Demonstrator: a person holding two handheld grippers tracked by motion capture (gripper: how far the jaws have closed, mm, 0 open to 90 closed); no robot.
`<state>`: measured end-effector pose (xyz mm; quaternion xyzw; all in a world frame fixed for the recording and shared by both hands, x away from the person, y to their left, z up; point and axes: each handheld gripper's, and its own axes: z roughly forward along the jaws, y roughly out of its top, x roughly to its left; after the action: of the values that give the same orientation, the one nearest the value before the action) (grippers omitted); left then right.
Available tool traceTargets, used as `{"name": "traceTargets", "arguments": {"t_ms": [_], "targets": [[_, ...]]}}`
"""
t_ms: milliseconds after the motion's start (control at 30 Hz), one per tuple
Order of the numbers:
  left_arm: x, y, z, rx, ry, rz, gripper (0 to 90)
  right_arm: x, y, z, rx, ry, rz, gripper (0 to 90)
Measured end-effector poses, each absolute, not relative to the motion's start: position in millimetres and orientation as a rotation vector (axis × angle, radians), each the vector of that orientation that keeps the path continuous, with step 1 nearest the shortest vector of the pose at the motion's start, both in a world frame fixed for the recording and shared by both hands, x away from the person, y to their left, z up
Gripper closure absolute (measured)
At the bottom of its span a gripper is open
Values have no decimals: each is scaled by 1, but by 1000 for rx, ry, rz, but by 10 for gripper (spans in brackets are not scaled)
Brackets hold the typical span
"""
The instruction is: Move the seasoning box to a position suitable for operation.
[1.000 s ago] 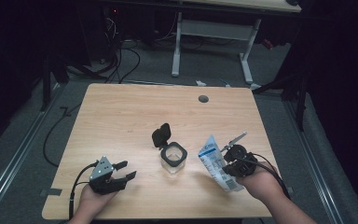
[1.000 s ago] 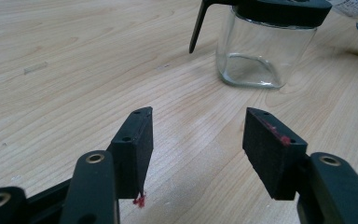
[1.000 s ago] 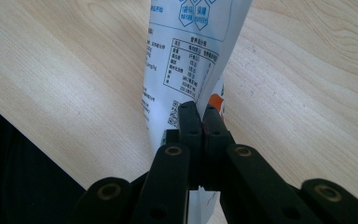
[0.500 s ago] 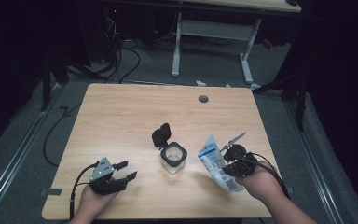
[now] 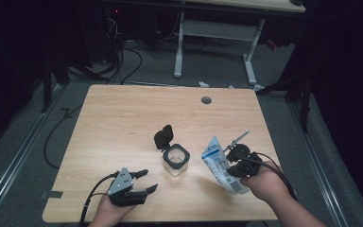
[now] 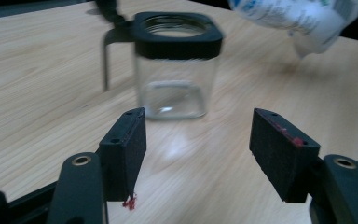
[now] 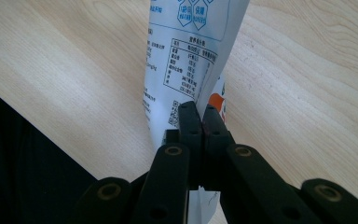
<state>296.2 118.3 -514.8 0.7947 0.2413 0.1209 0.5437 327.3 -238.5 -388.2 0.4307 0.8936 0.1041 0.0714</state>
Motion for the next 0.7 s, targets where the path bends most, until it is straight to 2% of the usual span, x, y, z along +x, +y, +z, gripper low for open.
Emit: {"name": "traceTargets", "arguments": {"t_ms": [333,700], "targets": [[287,68,-518,1915,466,236,318,325,-231,-383,1285,2691,332,899],[287,42,-515,1894,435,217,303,323,-219,-375,1252,2706,336,899]]}}
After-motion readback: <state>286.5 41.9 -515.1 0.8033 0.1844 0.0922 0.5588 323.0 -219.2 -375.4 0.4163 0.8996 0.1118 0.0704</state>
